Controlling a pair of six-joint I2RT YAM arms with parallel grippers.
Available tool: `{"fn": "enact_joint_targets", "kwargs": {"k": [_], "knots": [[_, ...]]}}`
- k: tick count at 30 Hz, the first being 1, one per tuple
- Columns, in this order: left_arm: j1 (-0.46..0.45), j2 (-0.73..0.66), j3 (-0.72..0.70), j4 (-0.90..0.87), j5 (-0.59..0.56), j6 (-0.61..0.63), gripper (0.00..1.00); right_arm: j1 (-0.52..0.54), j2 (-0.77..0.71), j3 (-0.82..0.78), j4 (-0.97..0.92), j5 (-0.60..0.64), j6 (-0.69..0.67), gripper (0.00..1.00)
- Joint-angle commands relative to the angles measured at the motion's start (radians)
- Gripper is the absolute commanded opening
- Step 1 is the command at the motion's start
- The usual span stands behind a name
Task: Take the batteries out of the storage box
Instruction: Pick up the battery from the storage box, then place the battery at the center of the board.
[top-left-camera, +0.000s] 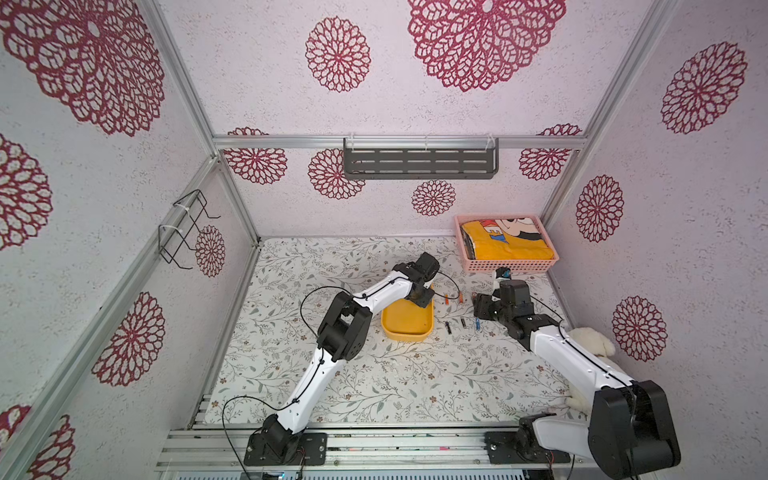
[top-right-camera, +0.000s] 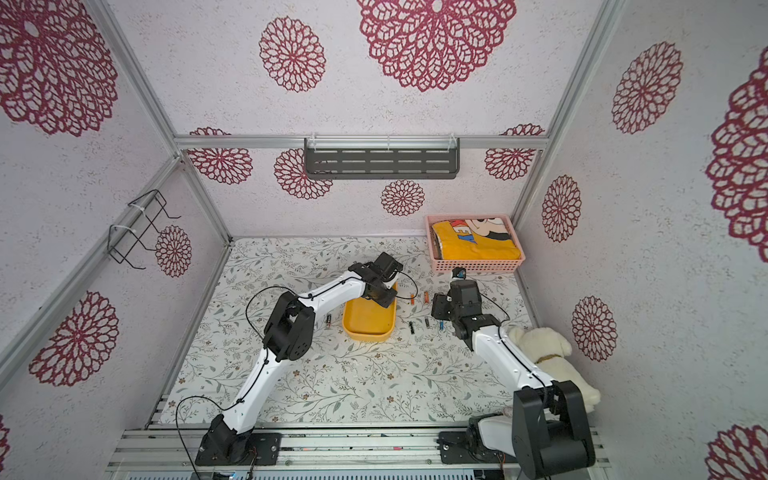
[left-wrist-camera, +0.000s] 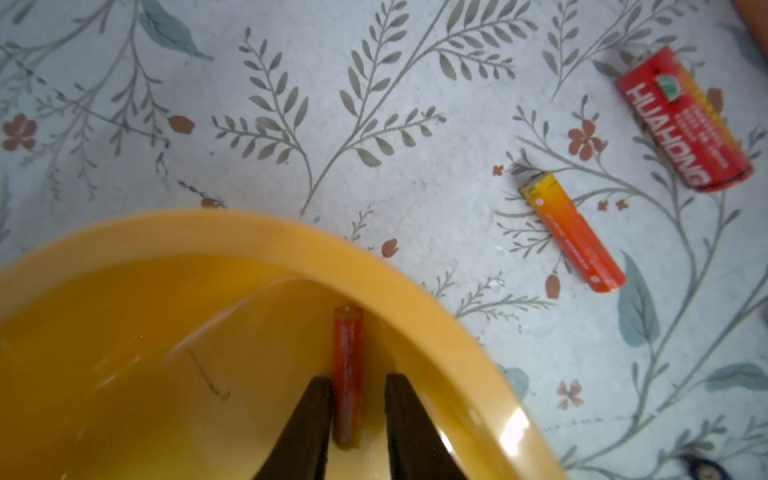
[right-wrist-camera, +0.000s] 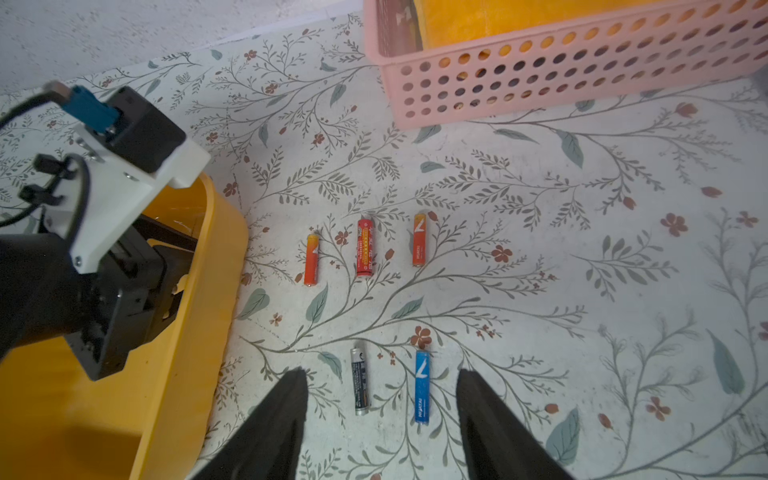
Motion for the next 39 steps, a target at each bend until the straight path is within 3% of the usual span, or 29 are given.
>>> {"fn": "enact_joint_targets", "kwargs": {"k": [1, 7, 11, 21, 25, 29, 33, 39], "knots": [[0.006, 0.044, -0.013, 0.003, -0.041, 0.007, 0.13, -0.006, -0.033, 0.003, 0.016, -0.003, 0.020, 0.63], [0.007, 0.040, -0.044, 0.001, -0.075, 0.001, 0.00, -0.007, -0.022, 0.004, 0.022, -0.017, 0.022, 0.63], [0.008, -0.012, -0.088, 0.013, -0.092, -0.031, 0.00, -0.007, -0.018, 0.004, 0.027, -0.025, 0.027, 0.63], [0.032, -0.421, -0.344, 0.119, -0.057, -0.247, 0.00, -0.004, 0.003, 0.014, 0.054, -0.070, 0.027, 0.63], [0.083, -0.633, -0.527, 0.132, -0.031, -0.359, 0.00, -0.001, 0.018, 0.017, 0.067, -0.095, 0.024, 0.63], [0.175, -0.851, -0.814, 0.170, -0.021, -0.417, 0.00, 0.025, 0.016, 0.009, 0.117, -0.163, -0.002, 0.63], [0.287, -1.024, -1.084, 0.188, -0.041, -0.418, 0.00, 0.140, -0.013, -0.027, 0.254, -0.286, -0.117, 0.66], [0.389, -1.114, -1.325, 0.228, -0.015, -0.414, 0.00, 0.347, 0.015, -0.047, 0.370, -0.291, -0.249, 0.73]]}}
